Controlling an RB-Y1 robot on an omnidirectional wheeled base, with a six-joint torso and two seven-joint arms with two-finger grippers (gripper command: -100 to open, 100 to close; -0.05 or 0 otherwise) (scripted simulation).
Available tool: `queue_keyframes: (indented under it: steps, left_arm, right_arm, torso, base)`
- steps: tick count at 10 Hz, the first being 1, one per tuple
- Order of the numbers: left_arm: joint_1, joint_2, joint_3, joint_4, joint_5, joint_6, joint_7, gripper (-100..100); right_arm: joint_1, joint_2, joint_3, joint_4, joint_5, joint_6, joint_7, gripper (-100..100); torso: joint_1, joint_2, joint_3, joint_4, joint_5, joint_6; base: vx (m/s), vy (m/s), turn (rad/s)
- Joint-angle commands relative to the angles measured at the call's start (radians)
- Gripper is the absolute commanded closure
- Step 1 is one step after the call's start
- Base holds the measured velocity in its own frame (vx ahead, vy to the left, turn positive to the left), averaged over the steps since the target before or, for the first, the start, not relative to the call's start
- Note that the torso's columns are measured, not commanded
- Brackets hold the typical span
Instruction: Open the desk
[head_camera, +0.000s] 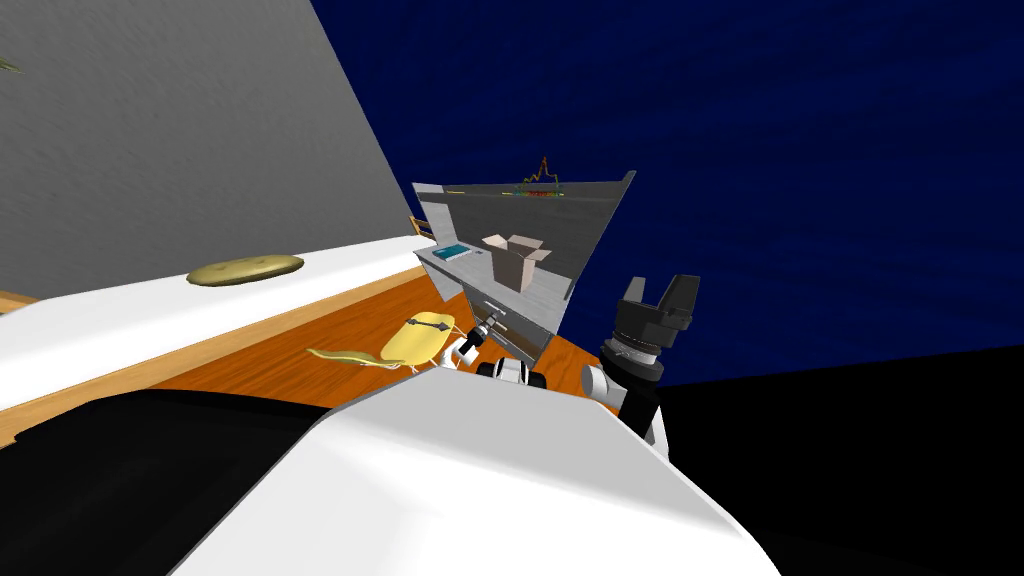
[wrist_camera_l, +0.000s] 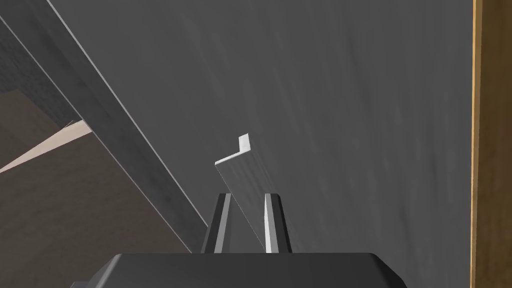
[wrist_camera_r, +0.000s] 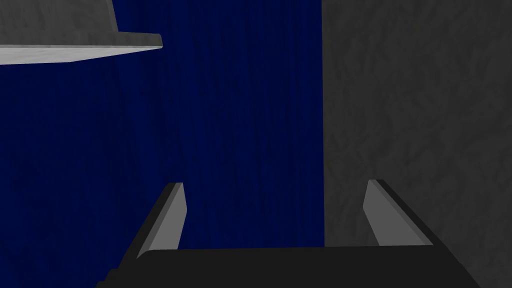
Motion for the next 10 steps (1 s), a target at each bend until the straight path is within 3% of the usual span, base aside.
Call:
queue_keyframes:
  steps: [1,2,3,5,7,8,10]
  left_arm:
    - [0.015,0.007,-0.016,0.004,0.0,0.021,0.012,100]
    - [-0.002,0.002,-0.007,0.004,0.001,0.005,0.008,100]
    - [-0.015,0.011,-0.016,0.0,0.003,0.029,0.022,-100]
    - [-0.025,0.021,-0.022,-0.003,0.005,0.056,0.034,-100]
    - [-0.023,0.02,-0.02,-0.002,0.005,0.048,0.032,-100]
    - [-0.023,0.02,-0.02,-0.002,0.005,0.048,0.031,100]
    - [-0.013,0.03,-0.029,-0.022,0.005,0.052,0.04,100]
  right_arm:
    - [0.0,0.0,0.0,0.0,0.0,0.0,0.0,0]
    - [0.0,0.0,0.0,0.0,0.0,0.0,0.0,0]
    - [0.0,0.0,0.0,0.0,0.0,0.0,0.0,0]
    - [0.0,0.0,0.0,0.0,0.0,0.0,0.0,0]
    - [0.0,0.0,0.0,0.0,0.0,0.0,0.0,0]
    - [0.0,0.0,0.0,0.0,0.0,0.0,0.0,0]
    - [0.0,0.0,0.0,0.0,0.0,0.0,0.0,0]
  torso:
    - [0.0,0.0,0.0,0.0,0.001,0.001]
    - [-0.001,-0.004,-0.002,-0.002,0.0,0.0]
    - [-0.005,-0.013,-0.007,-0.002,-0.002,-0.001]
    - [-0.002,-0.01,-0.007,0.003,-0.002,-0.001]
    - [-0.008,-0.003,-0.003,0.005,-0.003,0.0]
    - [-0.01,-0.002,-0.002,0.006,-0.004,0.0]
    - [-0.003,0.002,0.001,0.006,-0.003,-0.001]
  base:
    - [-0.161,0.102,-0.016]
    - [-0.082,0.047,-0.019]
    - [-0.021,0.079,-0.063]
    - [-0.012,0.122,-0.061]
    - [0.008,0.036,-0.004]
    - [0.003,0.006,0.0]
    - [-0.153,0.066,0.038]
